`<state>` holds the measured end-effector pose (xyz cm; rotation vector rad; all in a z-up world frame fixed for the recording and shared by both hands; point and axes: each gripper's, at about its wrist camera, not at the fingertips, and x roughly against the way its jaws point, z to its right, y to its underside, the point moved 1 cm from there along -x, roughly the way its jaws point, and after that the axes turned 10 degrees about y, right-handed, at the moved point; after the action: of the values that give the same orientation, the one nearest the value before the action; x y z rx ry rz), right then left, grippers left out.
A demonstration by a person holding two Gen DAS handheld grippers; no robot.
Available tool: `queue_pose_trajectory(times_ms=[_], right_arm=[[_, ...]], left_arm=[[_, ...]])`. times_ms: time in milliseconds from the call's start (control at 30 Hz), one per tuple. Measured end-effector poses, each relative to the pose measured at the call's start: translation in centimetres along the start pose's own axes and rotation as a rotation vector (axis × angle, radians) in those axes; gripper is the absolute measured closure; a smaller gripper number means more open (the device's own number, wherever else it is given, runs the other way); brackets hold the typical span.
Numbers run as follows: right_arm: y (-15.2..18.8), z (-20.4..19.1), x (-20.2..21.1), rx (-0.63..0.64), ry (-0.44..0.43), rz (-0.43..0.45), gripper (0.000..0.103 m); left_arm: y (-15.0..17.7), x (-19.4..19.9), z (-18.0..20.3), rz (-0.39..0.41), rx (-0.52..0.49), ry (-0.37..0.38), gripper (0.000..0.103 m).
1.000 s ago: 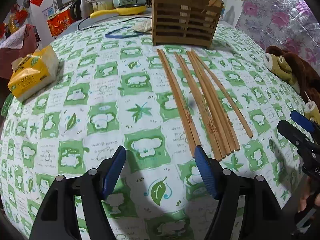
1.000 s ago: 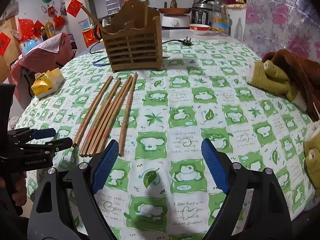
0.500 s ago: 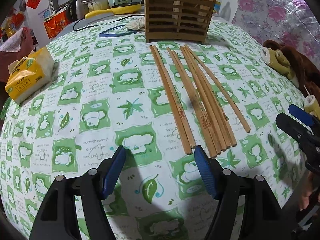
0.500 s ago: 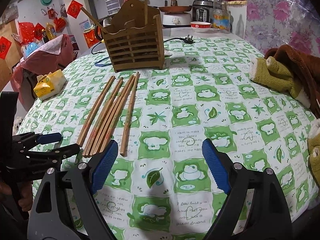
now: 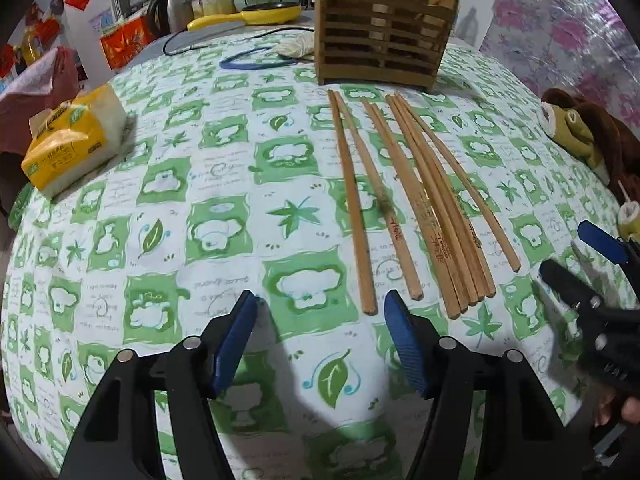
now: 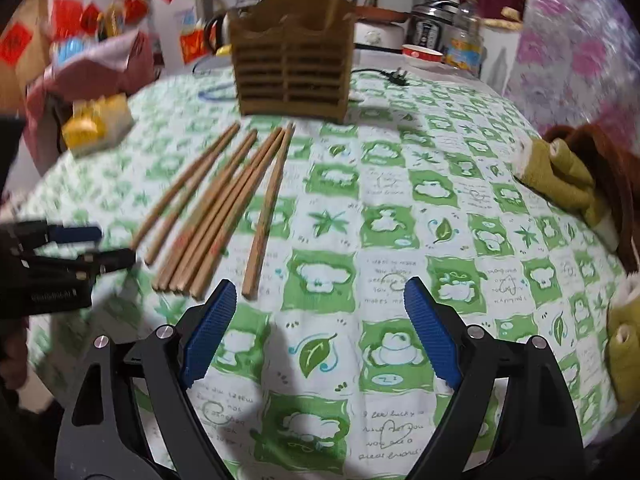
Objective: Organize utensils
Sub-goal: 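Withdraw both open grippers back to the chopstick row, then close the left gripper on a chopstick while the right gripper grasps another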
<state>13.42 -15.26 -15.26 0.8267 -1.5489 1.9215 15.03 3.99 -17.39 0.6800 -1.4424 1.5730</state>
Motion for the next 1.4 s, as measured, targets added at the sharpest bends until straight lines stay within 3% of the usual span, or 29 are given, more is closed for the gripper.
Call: queue_pose_trajectory(times_ms=[67,200,333,467,633,700,767,1300,1400], right_arm=[[0.2,-0.6,-0.2,0.031,0.009,-0.003,0.021],[0.2,-1.6,-0.9,0.047,-0.009,-0.032,0.035],[0.1,-2.5,-1.3,0.067,0.012,-0.029,0.038],[-0.4,-2.9,-1.7,0.053,-0.011,-0.033,0.048],[-0.7,-3.4,-1.6,0.050,-0.043,-0.044,0.073],[-0.6,-3.8,-1.5,0.045,-0.077,-0.047,0.090],[-0.6,-3.8,-1.6,0.030,-0.097,-0.052,0.095],[-0.6,0.3,-1.3,-0.114,-0.124,-0.074,0.097],[-0.5,0.4,-1.2,-0.121,-0.131,-0.073,0.097]], left_arm=[[0.0,-0.1,0.2,0.004,-0.006,0.001,0.043],[-0.1,-0.2,0.3,0.008,-0.014,-0.006,0.047],[-0.2,-0.2,0.2,0.012,-0.008,-0.006,0.049],[-0.2,-0.3,0.2,0.016,-0.008,-0.011,0.049],[-0.2,-0.2,0.2,0.017,-0.005,-0.009,0.049],[-0.2,-0.2,0.2,0.017,-0.006,-0.011,0.049],[-0.2,-0.2,0.2,0.017,-0.005,-0.010,0.049],[-0.2,-0.3,0.1,0.017,-0.008,-0.013,0.049],[-0.1,-0.2,0.1,0.028,-0.015,-0.017,0.059]])
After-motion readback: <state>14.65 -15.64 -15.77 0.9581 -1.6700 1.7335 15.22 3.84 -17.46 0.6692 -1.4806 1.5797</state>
